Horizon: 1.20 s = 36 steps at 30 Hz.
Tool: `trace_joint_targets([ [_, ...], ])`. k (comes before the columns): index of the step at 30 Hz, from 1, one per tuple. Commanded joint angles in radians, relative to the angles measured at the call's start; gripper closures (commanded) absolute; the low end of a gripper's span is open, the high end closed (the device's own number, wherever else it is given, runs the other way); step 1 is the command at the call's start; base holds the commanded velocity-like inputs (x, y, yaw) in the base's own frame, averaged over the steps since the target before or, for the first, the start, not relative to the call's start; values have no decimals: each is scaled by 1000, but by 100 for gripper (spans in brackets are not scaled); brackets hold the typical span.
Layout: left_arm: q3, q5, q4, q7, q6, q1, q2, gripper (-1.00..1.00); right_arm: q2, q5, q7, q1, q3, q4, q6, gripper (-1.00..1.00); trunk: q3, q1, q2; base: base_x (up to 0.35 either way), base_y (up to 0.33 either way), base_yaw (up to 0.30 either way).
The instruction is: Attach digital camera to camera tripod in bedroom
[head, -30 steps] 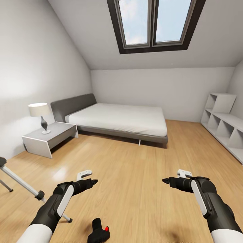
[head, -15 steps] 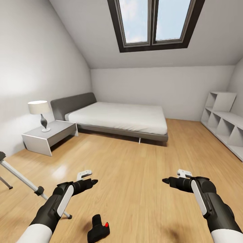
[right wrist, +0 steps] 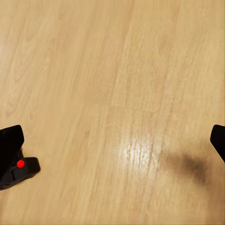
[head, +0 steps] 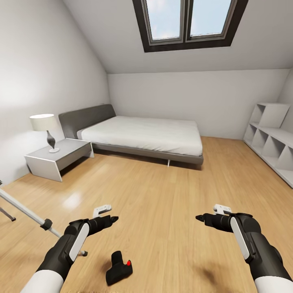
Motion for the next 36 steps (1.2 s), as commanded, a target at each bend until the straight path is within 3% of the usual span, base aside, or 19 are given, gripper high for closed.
trace_joint_targets([
  [1, 1, 1, -1, -3, 5, 0, 0, -100, 0, -5, 0, -1, -1, -1, 5, -100, -5, 0, -1, 0, 0, 0],
  [14, 1, -1, -1, 1, 4, 0, 0, -100, 0, -6, 4, -1, -2, -19, 4, -100, -55, 6, -4, 0, 0, 0],
  [19, 1, -1, -1, 2, 4, 0, 0, -100, -3, -11, 109, -3, -4, -63, 15, -100, -75, 8, -5, 0, 0, 0],
  [20, 1, -1, -1, 2, 4, 0, 0, -100, -7, -10, 164, -3, -6, -71, 16, -100, -78, 9, -5, 0, 0, 0],
  [21, 1, -1, -1, 2, 4, 0, 0, -100, -30, -10, 290, -3, -9, -76, 17, -100, -82, 9, -5, 0, 0, 0],
  [23, 1, -1, -1, 3, 4, 0, 0, -100, -63, -9, 416, -4, -10, -72, 17, -100, -90, 10, -6, 0, 0, 0],
  [26, 1, -1, -1, 3, 4, 0, 0, -100, -87, -7, 507, -4, -11, -65, 13, -100, -102, 11, -7, 0, 0, 0],
  [29, 1, -2, -1, 3, 4, 0, 0, -100, -98, -6, 549, -4, -12, -58, 9, -100, -113, 13, -7, 0, 0, 0],
  [36, 1, -2, -1, 9, 3, 0, 0, -100, -105, -5, 573, -4, -16, -52, 6, -100, -140, 16, -9, 0, 0, 0],
])
